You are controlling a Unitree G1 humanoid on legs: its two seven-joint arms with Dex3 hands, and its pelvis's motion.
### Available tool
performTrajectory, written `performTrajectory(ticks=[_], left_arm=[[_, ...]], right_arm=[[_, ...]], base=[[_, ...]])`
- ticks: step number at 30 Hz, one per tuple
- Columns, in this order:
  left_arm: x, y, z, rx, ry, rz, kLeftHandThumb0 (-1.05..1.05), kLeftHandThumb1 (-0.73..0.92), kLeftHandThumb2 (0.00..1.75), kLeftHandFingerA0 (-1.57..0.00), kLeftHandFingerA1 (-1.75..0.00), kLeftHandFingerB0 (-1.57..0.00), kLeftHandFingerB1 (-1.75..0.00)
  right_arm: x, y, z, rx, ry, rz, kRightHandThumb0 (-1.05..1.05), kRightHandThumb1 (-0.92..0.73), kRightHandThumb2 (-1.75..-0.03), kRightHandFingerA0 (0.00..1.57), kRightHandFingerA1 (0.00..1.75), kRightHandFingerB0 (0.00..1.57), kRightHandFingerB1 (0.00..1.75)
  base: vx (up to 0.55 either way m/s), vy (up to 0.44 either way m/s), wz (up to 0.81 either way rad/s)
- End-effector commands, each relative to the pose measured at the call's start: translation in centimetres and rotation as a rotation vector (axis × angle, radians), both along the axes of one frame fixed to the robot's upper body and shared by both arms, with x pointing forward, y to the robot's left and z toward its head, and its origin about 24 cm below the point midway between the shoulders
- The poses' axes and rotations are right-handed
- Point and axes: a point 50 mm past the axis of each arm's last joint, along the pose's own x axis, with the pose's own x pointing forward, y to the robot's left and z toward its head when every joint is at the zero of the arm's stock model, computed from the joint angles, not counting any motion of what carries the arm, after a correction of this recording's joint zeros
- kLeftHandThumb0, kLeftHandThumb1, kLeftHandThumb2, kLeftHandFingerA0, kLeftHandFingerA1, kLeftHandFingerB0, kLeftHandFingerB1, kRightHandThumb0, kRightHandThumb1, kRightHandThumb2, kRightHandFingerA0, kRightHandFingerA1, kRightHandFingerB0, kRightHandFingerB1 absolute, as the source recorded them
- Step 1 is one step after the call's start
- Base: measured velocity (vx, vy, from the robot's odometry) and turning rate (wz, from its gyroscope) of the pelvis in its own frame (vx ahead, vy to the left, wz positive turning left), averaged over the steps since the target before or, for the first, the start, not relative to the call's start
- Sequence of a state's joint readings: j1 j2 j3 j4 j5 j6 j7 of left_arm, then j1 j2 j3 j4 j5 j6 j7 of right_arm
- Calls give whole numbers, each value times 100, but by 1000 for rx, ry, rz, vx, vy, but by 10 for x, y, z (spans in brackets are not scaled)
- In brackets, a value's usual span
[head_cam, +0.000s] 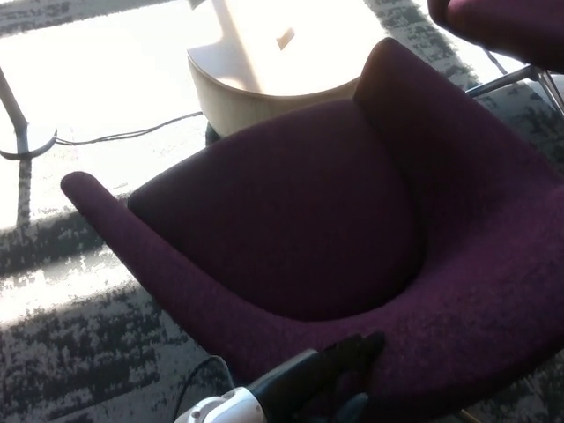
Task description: The robot stands in front of a sofa and uses its left hand to push the left side of the sofa
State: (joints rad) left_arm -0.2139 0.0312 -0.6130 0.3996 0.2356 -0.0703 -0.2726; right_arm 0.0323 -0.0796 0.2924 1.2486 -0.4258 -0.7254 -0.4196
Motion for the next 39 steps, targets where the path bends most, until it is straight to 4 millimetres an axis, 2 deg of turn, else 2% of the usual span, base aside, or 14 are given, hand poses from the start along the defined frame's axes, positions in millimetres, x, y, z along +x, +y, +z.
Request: performTrajectory(ticks=[1, 6, 7, 11, 13, 14, 15, 16, 17, 23, 32, 34, 35, 39], left_arm=[[-5, -25, 0, 35, -10, -117, -100, 87, 127, -5, -22, -10, -8], [-5, -30, 1, 47, -40, -145, -94, 83, 126, -4, -28, -7, -13], [-5, -31, 1, 35, -42, -144, -91, 78, 117, -8, -41, -2, -18], [-6, -35, 1, 37, -56, -155, -95, 84, 127, -5, -36, -10, -14], [-6, -36, 1, 43, -62, -165, -95, 85, 127, -7, -34, -9, -14], [-5, -38, 1, 51, -63, -165, -90, 79, 118, -7, -35, 0, -17], [-5, -39, 1, 62, -65, -165, -90, 79, 118, -7, -35, 0, -17], [-4, -40, 0, 66, -57, -163, -90, 81, 124, -3, -38, -8, -16], [-3, -41, 0, 69, -58, -165, -95, 85, 125, -5, -34, -10, -14], [0, -47, 2, 81, -51, -192, -97, 83, 126, -5, -22, -7, -9], [-2, -56, 4, 86, -67, -207, -98, 86, 125, -3, -26, -10, -11], [-3, -57, 4, 85, -64, -209, -96, 86, 124, -2, -27, -8, -12], [-3, -58, 3, 84, -64, -210, -93, 84, 125, 0, -28, -1, -13], [-4, -59, 4, 70, -74, -215, -89, 82, 123, 0, -32, -1, -17]], right_arm=[[0, -5, 0, 2, 5, -17, -48, -65, -60, 84, 70, 74, 46], [1, -5, 1, -7, -5, -15, -49, -66, -60, 85, 67, 74, 46], [1, -5, 1, -1, -4, -25, -50, -65, -60, 86, 66, 75, 47], [0, -5, 0, 20, 5, -44, -51, -65, -60, 88, 65, 76, 48], [-1, -5, 0, 18, 11, -48, -51, -66, -60, 88, 64, 76, 47], [0, -5, 0, 31, 13, -56, -49, -64, -60, 90, 74, 80, 48], [0, -5, 0, 50, 16, -68, -49, -64, -60, 90, 74, 80, 48], [-1, -5, 0, 53, 22, -72, -50, -64, -60, 89, 73, 80, 47], [-1, -6, 0, 43, 23, -64, -52, -66, -60, 87, 66, 77, 46], [-1, -5, 0, 31, 15, -34, -48, -66, -60, 84, 67, 75, 46], [0, -5, 0, -7, 14, -23, -50, -68, -61, 84, 60, 75, 46], [0, -4, -1, -13, 18, -23, -50, -68, -61, 84, 60, 75, 46], [0, -4, -1, -11, 21, -23, -50, -68, -61, 83, 58, 73, 46], [0, -5, -1, -8, 25, -35, -50, -68, -61, 83, 56, 71, 45]], base=[[0, 0, 0], [0, 0, 0], [0, 0, 0], [0, 0, 0], [0, 0, 0], [0, 0, 0], [0, 0, 0], [0, 0, 0], [0, 0, 0], [0, 0, 0], [0, 0, 0], [0, 0, 0], [0, 0, 0], [0, 0, 0]])
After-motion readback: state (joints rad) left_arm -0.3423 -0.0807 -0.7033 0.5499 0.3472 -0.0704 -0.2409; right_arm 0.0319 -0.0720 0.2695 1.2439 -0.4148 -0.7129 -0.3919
